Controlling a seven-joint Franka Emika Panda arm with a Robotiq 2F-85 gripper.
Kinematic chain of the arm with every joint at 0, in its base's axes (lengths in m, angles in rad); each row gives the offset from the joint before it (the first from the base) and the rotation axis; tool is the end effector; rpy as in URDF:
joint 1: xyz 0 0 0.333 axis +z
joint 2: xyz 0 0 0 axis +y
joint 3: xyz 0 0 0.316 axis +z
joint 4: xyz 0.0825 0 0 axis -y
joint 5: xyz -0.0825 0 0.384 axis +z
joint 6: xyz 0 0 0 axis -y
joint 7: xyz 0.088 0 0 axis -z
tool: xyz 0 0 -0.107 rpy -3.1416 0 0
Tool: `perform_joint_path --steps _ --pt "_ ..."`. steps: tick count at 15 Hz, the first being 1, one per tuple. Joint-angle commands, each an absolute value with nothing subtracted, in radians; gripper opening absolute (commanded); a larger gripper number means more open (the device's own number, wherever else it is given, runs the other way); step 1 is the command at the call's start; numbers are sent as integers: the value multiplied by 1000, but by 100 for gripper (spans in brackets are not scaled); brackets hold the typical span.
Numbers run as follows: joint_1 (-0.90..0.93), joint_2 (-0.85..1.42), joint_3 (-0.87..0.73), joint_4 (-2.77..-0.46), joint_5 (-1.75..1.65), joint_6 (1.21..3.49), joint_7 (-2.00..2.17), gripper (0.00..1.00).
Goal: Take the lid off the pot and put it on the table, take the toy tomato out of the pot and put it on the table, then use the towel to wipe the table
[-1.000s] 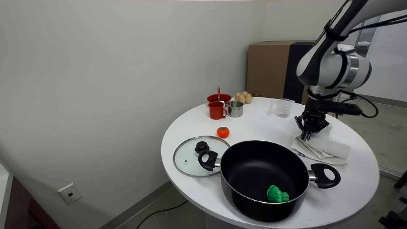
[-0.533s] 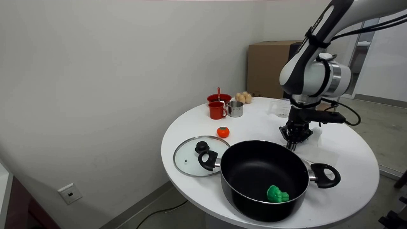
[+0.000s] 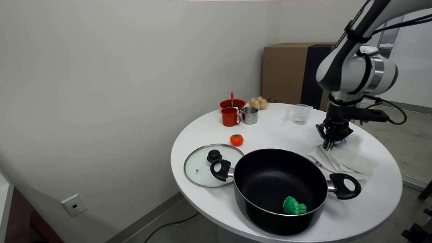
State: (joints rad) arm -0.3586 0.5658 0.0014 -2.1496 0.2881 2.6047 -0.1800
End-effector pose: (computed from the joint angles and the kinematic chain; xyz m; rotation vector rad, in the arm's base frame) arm 0.5111 -0.1971 0.1236 -2.9118 0.6412 0.1050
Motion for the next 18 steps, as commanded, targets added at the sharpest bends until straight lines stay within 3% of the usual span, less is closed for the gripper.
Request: perform_joint_path --steps 1,7,8,11,18 --pt "-391 516 -59 -2167 294 2621 -178 1" --pt "-419 497 -90 -2163 300 2615 -166 1" --pt "-411 500 -79 -2156 299 2603 -167 29" --pt "-366 494 -44 -2153 288 2576 -165 44" --pt "-137 415 23 -2152 178 2431 -98 95"
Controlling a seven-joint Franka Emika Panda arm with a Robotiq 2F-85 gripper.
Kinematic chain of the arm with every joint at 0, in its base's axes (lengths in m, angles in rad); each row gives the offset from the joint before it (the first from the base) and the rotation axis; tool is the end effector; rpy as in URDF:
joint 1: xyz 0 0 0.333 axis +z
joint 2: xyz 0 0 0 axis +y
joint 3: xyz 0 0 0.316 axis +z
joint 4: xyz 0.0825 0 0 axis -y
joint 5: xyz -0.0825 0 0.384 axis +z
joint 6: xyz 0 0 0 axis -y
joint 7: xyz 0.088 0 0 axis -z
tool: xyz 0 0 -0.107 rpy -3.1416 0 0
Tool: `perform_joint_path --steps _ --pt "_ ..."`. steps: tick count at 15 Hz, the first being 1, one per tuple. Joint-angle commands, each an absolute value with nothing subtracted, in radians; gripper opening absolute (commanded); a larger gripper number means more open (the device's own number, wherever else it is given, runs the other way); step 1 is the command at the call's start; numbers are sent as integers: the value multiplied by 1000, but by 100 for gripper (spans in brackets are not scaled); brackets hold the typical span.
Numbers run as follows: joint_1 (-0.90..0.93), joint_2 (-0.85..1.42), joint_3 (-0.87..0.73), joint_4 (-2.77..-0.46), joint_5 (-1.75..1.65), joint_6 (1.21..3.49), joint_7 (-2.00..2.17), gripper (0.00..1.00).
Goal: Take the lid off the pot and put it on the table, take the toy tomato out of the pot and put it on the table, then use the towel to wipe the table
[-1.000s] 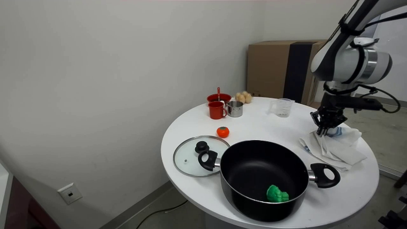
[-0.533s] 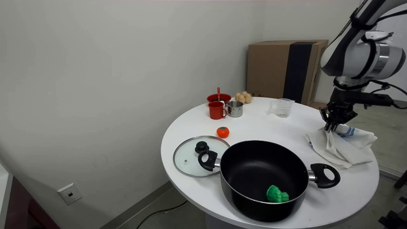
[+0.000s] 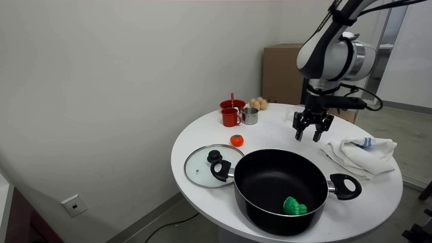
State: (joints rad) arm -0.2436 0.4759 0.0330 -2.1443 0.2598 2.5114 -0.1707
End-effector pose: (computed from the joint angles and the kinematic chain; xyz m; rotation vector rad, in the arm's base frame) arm 0.5439 -0.1179 0.1683 -2.9398 0.3865 0.1152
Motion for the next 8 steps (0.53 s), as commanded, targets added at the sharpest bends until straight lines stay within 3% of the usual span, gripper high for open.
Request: perform_joint_path --steps 1,2,4,8 --pt "-87 404 13 -2149 137 2421 -49 100" --pt "-150 447 26 -2141 204 2463 -120 85" --pt "-87 424 27 -2142 167 2446 -61 99" --pt "-83 418 15 -2144 156 2442 -54 100"
